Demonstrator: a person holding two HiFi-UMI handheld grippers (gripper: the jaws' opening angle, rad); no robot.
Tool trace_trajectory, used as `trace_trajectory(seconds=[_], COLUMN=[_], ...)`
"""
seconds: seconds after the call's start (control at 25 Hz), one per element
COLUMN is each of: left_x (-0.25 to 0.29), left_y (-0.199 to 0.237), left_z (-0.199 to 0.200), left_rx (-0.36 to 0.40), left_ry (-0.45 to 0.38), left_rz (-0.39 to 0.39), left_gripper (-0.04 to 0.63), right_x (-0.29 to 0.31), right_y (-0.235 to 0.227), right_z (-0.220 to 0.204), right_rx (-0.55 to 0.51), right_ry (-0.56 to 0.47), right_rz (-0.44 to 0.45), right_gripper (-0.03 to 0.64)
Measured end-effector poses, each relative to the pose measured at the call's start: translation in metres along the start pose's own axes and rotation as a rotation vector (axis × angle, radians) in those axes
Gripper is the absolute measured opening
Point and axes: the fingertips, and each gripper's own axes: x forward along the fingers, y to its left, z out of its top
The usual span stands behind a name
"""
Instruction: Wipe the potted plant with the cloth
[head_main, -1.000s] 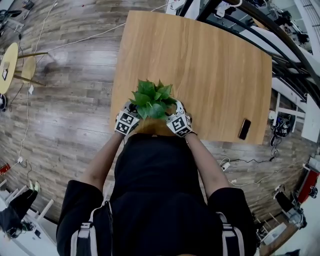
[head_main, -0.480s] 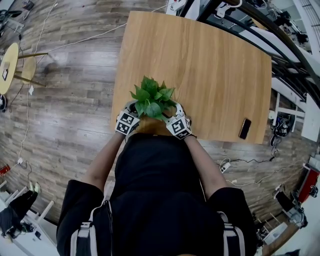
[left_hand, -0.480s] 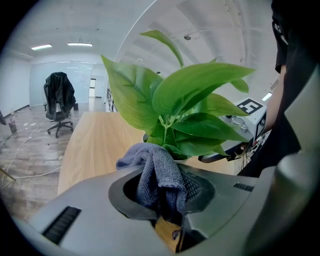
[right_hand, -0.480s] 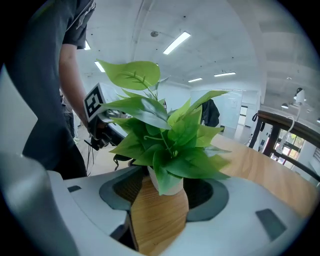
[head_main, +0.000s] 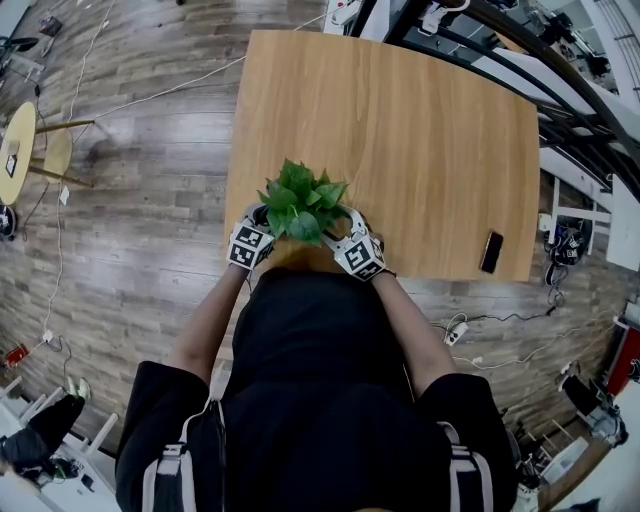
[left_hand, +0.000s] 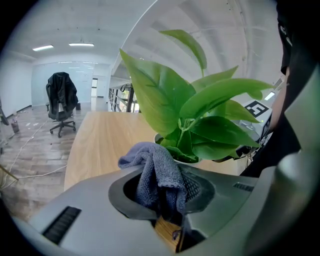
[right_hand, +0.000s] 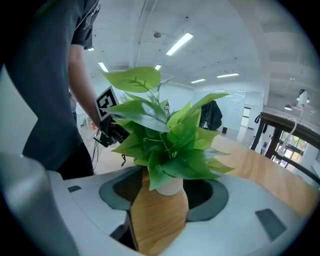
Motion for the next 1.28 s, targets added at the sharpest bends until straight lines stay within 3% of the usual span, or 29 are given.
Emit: trace_trajectory(seconds=[0.28,0.48,0.8,1.28], left_x=[0.004,0.005,0.006,0.002], left_y=[-0.001,-0.004,-0.007,-0.033], left_z=[0.004,0.004,0.002,-0.004], left_rx=[-0.002,-0.005,0.035,0.055], left_ry=[-0.003,-0.003,0.029,0.025], left_rz=[0.005,0.009,0.008,-0.034], left_gripper=[0.112,0.112,0.112,0.112], right_x=[-0.027,-0.022,0.009,0.011], right_y=[-0.007,0.003,-0.018,-0.023], right_z=[-0.006,-0.042,-0.003,-0.003], right_rx=[0.033,0.07,0.002,0.007], right_ry=[-0.042,0.052,-0.012,0.0], right_rz=[-0.054,-0.032,-0.025,-0.036], right_gripper=[0.254,0.253,0.255,0.253])
